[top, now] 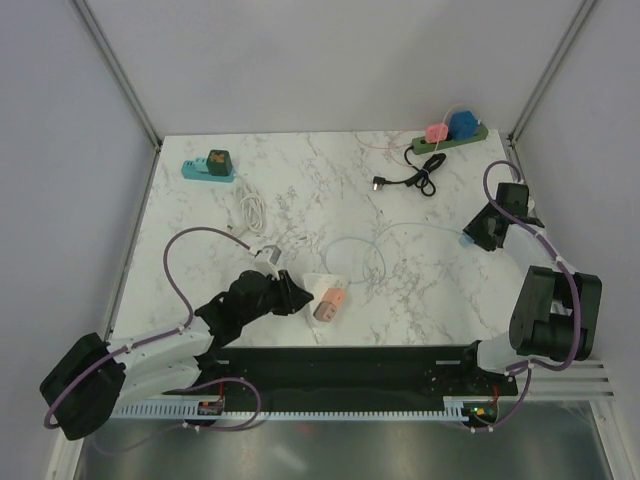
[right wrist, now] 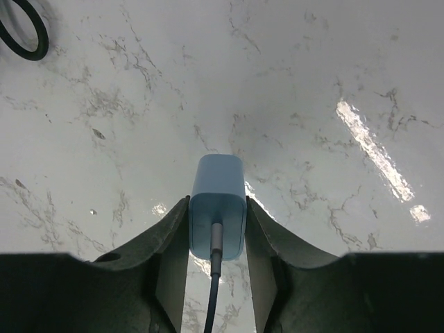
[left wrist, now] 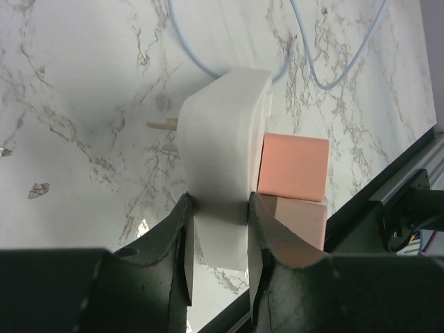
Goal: Pull the plug off the socket
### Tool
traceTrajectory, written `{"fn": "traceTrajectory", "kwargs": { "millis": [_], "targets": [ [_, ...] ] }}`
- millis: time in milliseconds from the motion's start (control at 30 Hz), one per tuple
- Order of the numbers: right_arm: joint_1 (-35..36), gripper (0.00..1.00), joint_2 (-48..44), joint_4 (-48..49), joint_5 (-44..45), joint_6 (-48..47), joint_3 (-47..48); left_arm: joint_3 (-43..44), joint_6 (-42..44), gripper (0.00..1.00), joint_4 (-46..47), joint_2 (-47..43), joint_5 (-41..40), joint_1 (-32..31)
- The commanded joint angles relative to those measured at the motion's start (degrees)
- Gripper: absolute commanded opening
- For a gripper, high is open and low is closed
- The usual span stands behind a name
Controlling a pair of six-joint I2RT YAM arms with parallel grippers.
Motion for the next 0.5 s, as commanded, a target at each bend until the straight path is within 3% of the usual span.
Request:
{"fn": "traceTrajectory", "kwargs": {
  "millis": [0, 67, 100, 200, 467],
  "targets": [
    [-0.84, 0.48, 0.55, 2.04, -2.0, -2.82, -0.57, -1.62, -1.86, 0.02, 13.75, 3.06, -2.67, 0.87],
    [-0.84, 0.67, 0.46, 0.9, -0.85, -3.7, -0.4, -3.11, -1.86, 0.02, 17.54, 5.77, -2.93, 1.39],
    [-0.84, 0.84, 0.46, -0.67, 0.81, -4.22, 0.13, -3.47, -1.69, 0.02, 18.59, 6.49, -3.02, 1.57],
    [-0.84, 0.98, -0.41, -4.19, 2.84, -4.58, 1.62, -4.09, -1.34, 0.02, 20.97, 8.42, -2.76, 1.84],
    [-0.67, 0.98, -12.69, -13.43, 3.03, -4.06, 6.89, -8.2, -2.46, 0.02, 22.9, 9.04, -3.28, 1.84]
  ]
}}
